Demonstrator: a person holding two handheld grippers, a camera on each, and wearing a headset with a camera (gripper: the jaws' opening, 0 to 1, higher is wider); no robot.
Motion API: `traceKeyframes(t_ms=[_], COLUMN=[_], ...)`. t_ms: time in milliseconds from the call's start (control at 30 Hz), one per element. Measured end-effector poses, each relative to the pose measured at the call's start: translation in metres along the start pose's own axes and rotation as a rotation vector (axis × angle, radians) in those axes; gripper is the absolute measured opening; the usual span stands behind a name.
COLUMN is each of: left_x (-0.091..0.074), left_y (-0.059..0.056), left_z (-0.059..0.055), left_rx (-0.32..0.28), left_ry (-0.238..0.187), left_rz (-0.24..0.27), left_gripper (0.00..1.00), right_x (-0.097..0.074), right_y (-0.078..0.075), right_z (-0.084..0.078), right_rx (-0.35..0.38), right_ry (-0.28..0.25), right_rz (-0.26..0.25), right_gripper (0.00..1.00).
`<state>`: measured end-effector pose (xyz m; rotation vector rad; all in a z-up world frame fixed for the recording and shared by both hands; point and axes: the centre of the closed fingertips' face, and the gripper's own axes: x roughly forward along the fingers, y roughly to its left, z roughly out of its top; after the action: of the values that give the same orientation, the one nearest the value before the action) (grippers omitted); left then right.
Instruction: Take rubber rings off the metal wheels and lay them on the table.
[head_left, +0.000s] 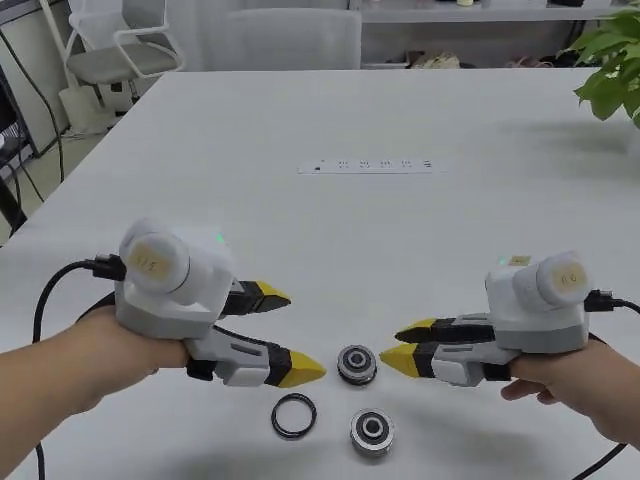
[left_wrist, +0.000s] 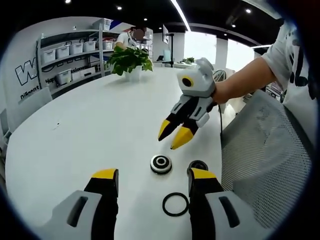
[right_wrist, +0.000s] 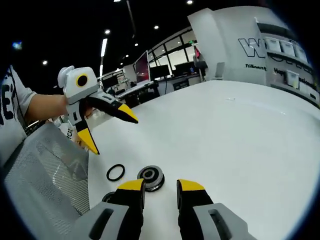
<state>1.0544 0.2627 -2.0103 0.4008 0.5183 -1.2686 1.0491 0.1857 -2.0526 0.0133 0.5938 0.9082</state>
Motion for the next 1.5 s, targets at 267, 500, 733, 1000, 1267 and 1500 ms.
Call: traceKeyframes(t_ms=[267,500,733,1000,1267,1500], left_x=[0.01,0.018,0.028,0.043,0.051,0.056], left_y=[-0.001,-0.003,-0.007,-0.012,-0.017,-0.017], left_z=[-0.004,-0.004,-0.009,-0.01,-0.01,-0.013], left_rx=[-0.006,0.002,-0.001,-0.008,-0.005,-0.007], left_ry=[0.014,0.016,0.035,0.046,0.052,0.06], left_rz=[-0.01,-0.021,-0.037,-0.054,-0.068,-0.072], left_gripper=[0.52,0.48,0.48,0.46,0.41,0.36], right_x=[0.007,0.014,0.018,0.022,0.023,0.023], right_y=[0.006,0.009,0.011,0.01,0.012,0.011], right_z=[-0.014,-0.019,-0.021,-0.022,-0.022,-0.023], right_rx=[-0.065,-0.091,-0.126,-0.136,-0.142,-0.171], right_ry=[0.046,0.067,0.075,0.079,0.071,0.073], right_rz=[0.035,0.047,0.056,0.056,0.057,0.05], right_gripper=[0.21,0.21,0.19,0.17,0.14,0.13])
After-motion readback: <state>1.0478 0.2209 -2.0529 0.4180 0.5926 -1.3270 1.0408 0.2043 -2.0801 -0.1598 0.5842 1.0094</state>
